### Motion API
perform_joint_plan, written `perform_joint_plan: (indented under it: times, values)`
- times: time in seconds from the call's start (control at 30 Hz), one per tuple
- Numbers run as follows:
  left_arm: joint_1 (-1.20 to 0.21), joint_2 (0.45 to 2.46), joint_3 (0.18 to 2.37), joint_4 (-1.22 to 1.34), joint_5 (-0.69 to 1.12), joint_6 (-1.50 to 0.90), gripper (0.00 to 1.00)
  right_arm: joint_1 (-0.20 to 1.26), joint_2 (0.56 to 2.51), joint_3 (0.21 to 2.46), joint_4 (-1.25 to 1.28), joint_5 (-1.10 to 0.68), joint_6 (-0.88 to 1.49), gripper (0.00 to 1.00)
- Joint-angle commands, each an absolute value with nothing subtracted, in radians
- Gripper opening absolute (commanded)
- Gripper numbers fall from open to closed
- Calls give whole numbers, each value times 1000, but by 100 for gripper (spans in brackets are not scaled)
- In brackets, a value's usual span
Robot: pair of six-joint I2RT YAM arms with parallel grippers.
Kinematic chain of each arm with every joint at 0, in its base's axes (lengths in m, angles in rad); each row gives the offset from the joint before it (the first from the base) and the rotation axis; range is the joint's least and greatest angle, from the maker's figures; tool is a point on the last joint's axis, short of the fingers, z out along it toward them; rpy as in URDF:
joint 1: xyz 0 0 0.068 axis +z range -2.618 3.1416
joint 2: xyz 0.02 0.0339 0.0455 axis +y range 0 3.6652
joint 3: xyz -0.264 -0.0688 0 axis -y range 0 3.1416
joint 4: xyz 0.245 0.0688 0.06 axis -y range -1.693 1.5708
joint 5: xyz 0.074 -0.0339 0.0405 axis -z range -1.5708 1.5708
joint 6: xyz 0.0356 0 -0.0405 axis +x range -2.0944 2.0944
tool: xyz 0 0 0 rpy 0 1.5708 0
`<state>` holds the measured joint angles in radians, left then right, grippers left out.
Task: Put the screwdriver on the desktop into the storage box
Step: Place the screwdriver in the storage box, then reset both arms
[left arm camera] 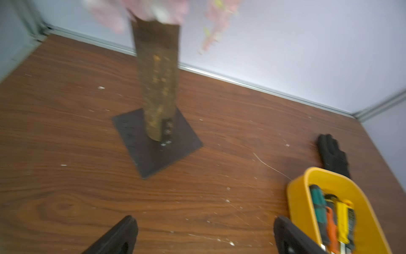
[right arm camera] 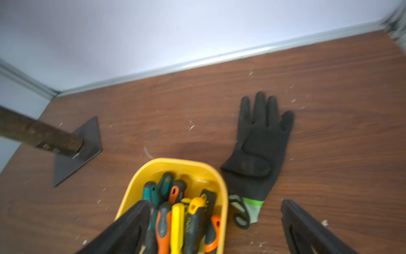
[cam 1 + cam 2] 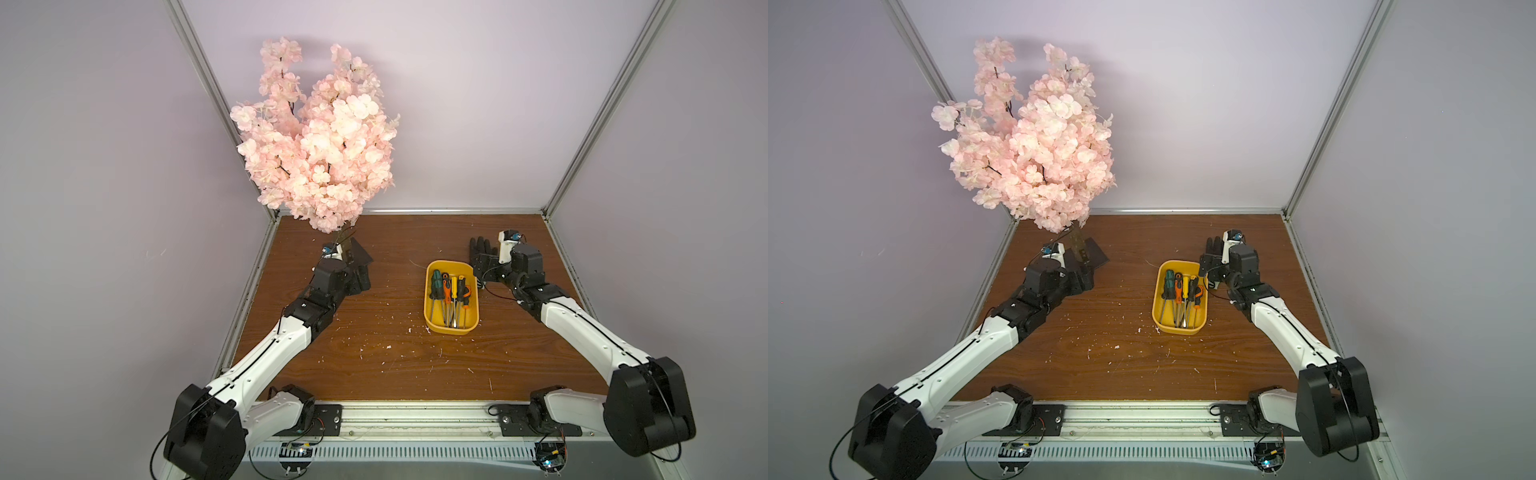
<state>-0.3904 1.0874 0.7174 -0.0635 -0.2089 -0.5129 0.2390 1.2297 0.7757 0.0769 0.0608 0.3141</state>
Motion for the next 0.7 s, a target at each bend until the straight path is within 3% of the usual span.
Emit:
perform_joint_plan:
  times: [0.0,0.17,0.33,0.67]
  values:
    - [-338,1049,662,-43,-430,-418,100,211,1120,681,218,244,236,99]
    - [-275,978,481,175,-617,-271,99,187,953,416,526,467,99,99]
    - [-189,964,311,444,-635,-154,99,165,894,219,751,608,12,99]
    - [-138,1294,239,938,-571,-126,99,156,1204,70,1215,542,11,99]
